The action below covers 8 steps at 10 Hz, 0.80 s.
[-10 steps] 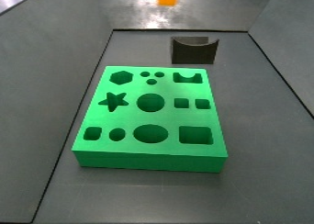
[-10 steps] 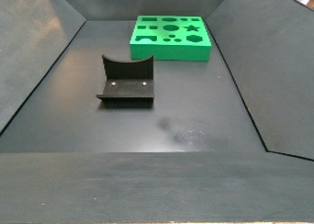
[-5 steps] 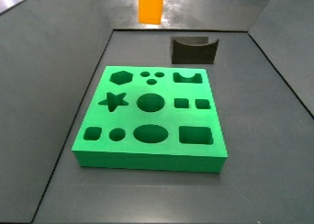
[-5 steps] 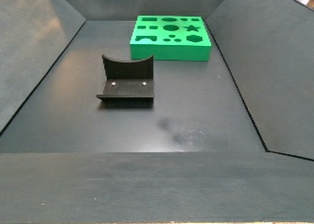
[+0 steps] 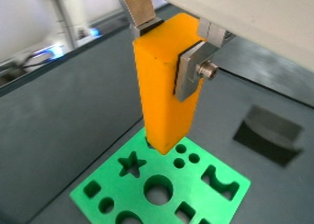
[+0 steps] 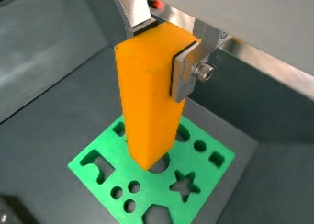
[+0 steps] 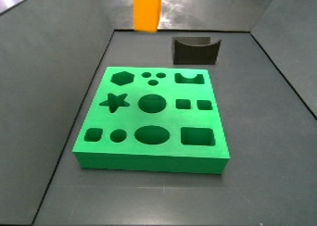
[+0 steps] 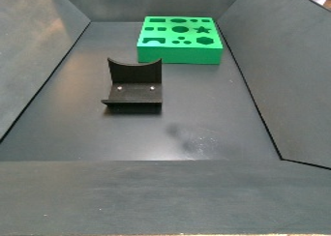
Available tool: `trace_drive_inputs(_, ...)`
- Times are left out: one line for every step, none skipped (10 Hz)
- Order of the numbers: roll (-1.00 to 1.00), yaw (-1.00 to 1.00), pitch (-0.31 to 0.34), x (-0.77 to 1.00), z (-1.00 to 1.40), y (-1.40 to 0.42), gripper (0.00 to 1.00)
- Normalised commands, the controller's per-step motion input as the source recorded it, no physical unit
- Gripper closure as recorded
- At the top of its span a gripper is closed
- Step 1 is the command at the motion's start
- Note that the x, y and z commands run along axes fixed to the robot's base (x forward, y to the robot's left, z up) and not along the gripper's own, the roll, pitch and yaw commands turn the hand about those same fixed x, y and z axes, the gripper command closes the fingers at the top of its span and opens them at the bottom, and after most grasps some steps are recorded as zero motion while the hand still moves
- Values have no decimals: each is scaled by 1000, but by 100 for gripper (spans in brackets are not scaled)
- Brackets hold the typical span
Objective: Pick up the rectangle object. Move up. Place the rectangle object on the fixture. Regrasp the rectangle object. Move to above the board. Insert the rectangle object.
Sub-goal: Insert the rectangle object.
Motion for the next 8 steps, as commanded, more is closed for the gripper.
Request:
trace_drive_inputs(19,-1000,0,0,-429,0,100)
trace_drive_inputs(0,-1000,0,0,-443,0,100)
trace_drive_inputs(0,-1000,0,0,-446,0,100)
trace_drive_inputs(-69,-991,0,46,-143,-31,100)
trace_drive_inputs(-3,-6,0,163,0,-34,100)
trace_drive_inputs(0,0,0,6,0,-34,100)
trace_drive_inputs(30,0,0,71,0,-114,100)
trace_drive_inputs(41,0,0,86,-20,-140,100)
